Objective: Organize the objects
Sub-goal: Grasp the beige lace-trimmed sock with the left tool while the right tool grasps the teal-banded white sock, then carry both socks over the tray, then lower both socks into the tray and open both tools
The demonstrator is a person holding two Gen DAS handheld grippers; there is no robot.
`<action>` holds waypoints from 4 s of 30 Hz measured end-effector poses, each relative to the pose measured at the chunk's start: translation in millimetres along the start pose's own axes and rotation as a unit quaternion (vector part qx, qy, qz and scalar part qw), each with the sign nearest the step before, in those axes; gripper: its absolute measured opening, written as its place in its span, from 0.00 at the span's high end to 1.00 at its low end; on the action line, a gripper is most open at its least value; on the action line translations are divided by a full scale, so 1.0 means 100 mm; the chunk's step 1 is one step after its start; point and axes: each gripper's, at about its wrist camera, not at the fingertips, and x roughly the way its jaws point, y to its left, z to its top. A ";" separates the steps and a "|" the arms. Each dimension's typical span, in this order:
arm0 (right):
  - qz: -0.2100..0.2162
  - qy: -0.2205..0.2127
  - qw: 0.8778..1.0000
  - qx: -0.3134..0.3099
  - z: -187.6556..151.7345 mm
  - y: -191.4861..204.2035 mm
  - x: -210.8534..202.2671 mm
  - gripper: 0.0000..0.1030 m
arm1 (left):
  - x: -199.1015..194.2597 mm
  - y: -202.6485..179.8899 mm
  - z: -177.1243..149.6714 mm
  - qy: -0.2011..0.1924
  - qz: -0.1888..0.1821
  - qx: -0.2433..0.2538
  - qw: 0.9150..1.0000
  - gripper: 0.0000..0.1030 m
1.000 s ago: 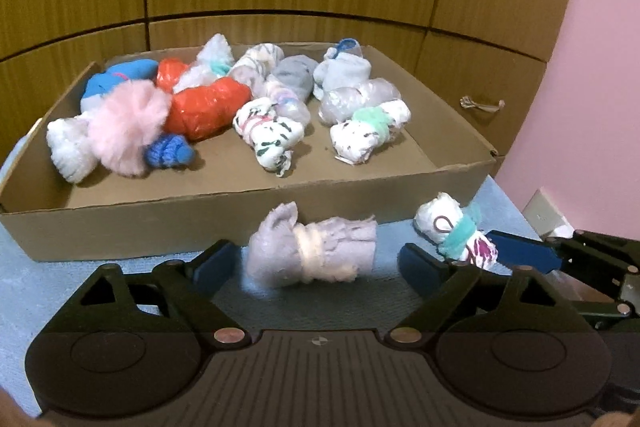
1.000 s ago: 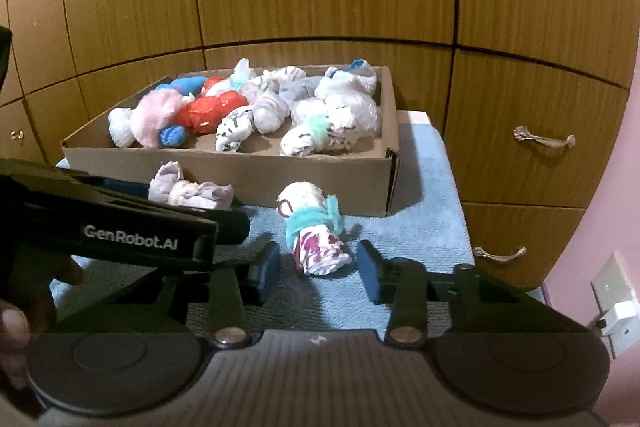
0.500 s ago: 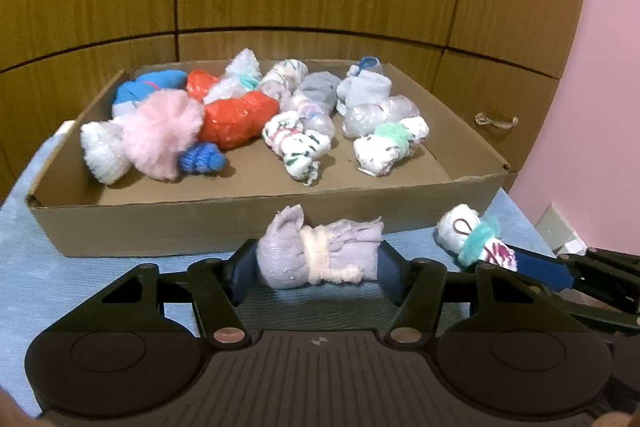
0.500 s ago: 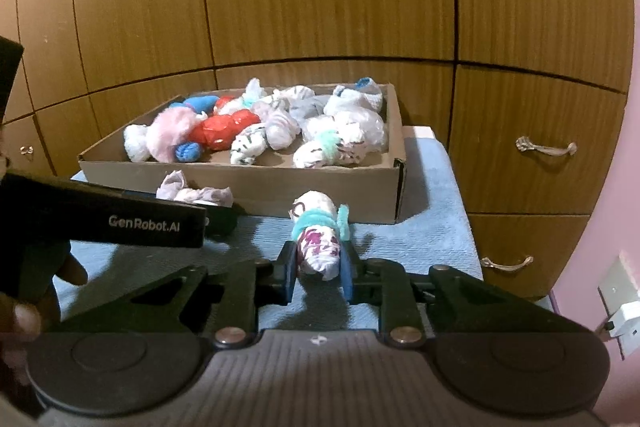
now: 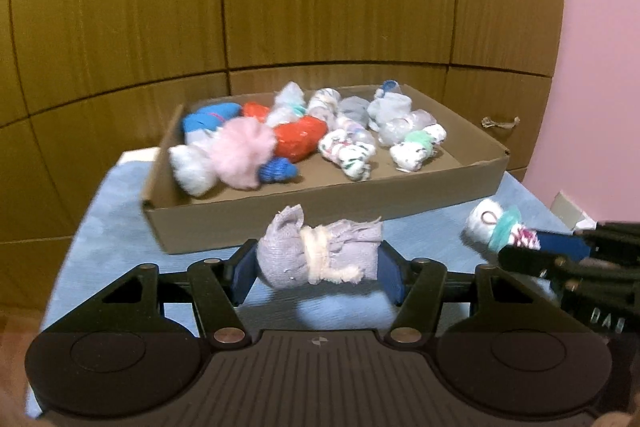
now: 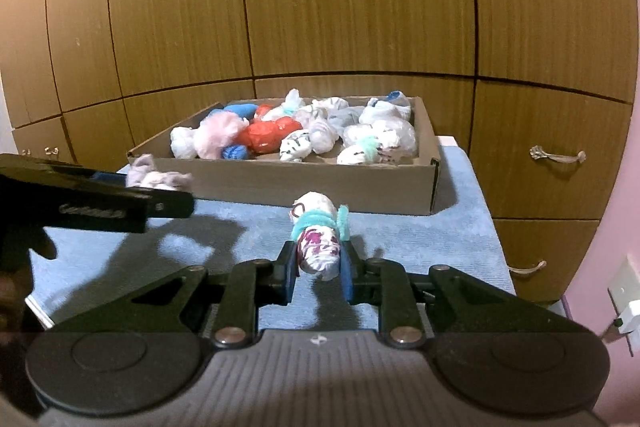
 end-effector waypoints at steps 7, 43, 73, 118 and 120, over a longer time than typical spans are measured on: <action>0.011 0.000 1.000 -0.012 0.03 0.06 -0.01 0.80 | -0.18 0.29 -0.08 -0.006 0.013 0.000 1.000 0.35; 0.096 0.028 0.993 -0.056 0.83 -0.18 0.32 0.80 | 0.15 0.65 0.78 0.025 -0.046 0.028 0.998 0.35; 0.183 0.137 0.973 -0.006 1.29 -0.03 1.38 0.80 | 0.82 0.72 0.89 0.108 -0.073 -0.009 0.991 0.35; 0.134 0.142 0.981 0.006 1.07 -0.17 1.01 0.62 | 0.71 0.45 0.83 0.113 -0.023 -0.023 0.993 0.01; 0.123 0.133 0.983 0.013 1.06 -0.17 0.90 0.47 | 0.61 0.42 0.85 0.104 -0.016 -0.019 0.994 0.01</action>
